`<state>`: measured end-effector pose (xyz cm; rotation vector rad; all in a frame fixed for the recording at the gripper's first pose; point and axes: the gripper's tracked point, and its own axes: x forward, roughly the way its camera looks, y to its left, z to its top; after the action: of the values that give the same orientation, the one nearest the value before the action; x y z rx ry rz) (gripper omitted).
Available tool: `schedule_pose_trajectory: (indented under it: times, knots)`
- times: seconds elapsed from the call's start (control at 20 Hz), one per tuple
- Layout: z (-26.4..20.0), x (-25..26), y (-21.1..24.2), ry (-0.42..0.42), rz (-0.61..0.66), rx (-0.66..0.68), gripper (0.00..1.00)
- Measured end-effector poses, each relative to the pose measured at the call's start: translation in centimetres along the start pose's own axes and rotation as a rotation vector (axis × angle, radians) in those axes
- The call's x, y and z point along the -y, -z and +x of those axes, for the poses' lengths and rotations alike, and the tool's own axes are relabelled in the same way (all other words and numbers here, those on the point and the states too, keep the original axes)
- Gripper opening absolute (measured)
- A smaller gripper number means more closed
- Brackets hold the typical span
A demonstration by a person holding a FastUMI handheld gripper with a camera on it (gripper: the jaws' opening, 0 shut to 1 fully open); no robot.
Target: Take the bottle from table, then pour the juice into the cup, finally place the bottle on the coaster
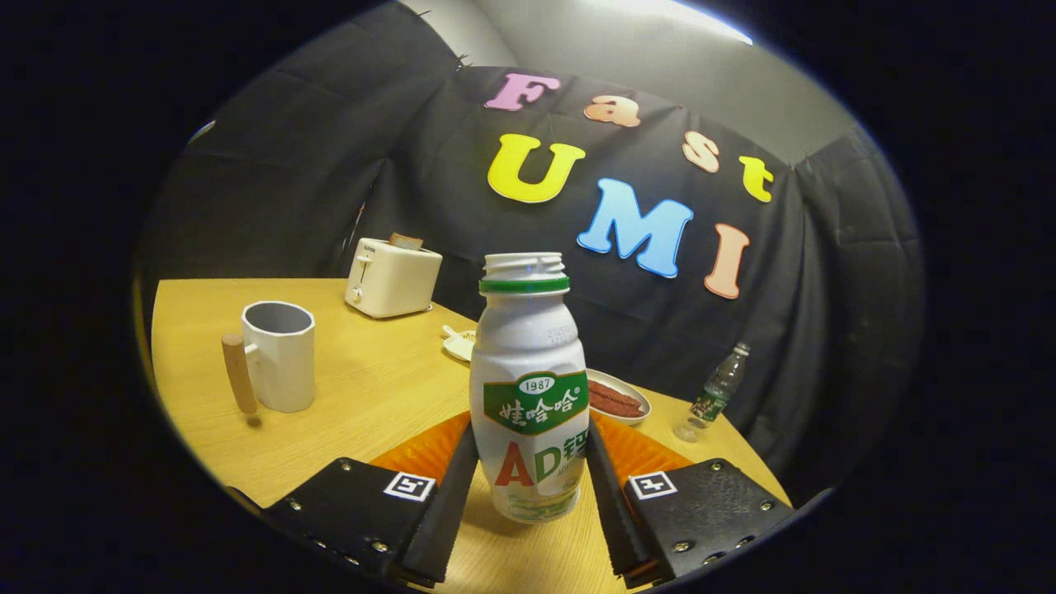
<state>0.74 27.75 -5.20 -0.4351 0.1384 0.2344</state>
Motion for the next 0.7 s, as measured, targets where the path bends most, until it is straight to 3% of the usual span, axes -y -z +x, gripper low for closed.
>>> schedule_pose_trajectory:
  times: [0.7]
  knots:
    - [2.7,-2.9,-5.9,0.065,-0.476,0.101,0.71]
